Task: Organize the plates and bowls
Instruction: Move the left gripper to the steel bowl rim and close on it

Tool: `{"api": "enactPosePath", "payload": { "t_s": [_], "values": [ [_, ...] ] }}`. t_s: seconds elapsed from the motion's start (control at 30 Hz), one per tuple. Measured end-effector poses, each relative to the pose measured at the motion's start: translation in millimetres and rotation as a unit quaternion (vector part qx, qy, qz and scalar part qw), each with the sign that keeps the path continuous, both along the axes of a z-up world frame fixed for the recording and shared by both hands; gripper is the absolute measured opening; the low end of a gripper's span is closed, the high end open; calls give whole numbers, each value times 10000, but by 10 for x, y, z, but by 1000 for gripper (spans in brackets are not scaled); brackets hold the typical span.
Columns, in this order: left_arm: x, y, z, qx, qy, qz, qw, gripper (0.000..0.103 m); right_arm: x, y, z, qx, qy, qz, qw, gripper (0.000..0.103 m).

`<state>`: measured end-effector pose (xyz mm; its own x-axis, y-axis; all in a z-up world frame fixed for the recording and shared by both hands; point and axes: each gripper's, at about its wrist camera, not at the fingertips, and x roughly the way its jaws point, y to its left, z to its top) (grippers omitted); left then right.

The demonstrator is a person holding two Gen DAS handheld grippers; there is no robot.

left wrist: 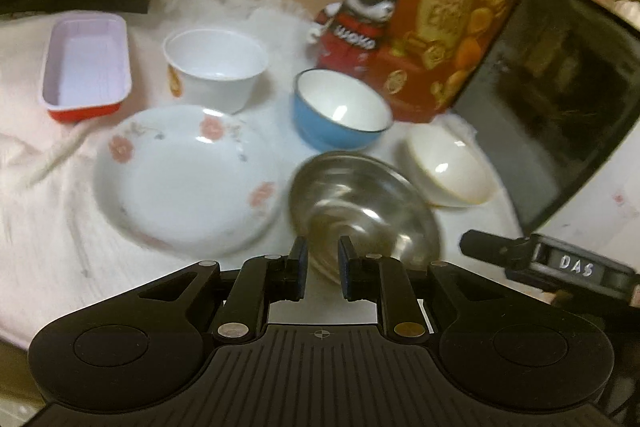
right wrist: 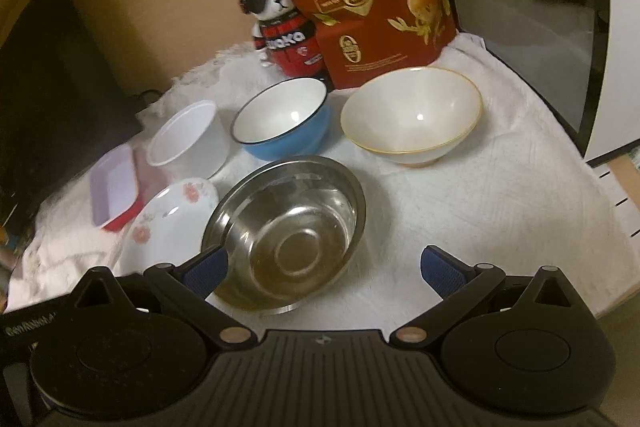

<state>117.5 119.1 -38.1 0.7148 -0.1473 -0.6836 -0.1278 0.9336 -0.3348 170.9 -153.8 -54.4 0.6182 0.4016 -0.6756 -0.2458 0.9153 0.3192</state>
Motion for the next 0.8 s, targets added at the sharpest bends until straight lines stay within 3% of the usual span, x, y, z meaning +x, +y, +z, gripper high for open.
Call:
{"api": "enactPosePath", "payload": {
  "t_s": [0.2, 0.37, 0.53, 0.67, 0.8],
  "values": [
    [267, 407, -102, -316, -102, -762, 9965, 19, 220, 346, -144, -228, 297, -205, 9991, 102],
    [551, 695, -220, -518, 371, -576, 9963, 19, 382, 560, -224, -171, 632, -508, 9966, 102],
    [678, 675, -265, -415, 288, -762, 9958, 19, 437, 618, -283, -192, 826, -541, 9949, 102],
    [775, 639, -334, -529, 446, -750, 9948, 19, 538, 549, -340, -219, 877, -531, 9945, 102],
    [858, 573, -359, -361, 545, -634, 9958, 19, 658, 438, -396, -131, 1039, -351, 9939, 102]
  ]
}}
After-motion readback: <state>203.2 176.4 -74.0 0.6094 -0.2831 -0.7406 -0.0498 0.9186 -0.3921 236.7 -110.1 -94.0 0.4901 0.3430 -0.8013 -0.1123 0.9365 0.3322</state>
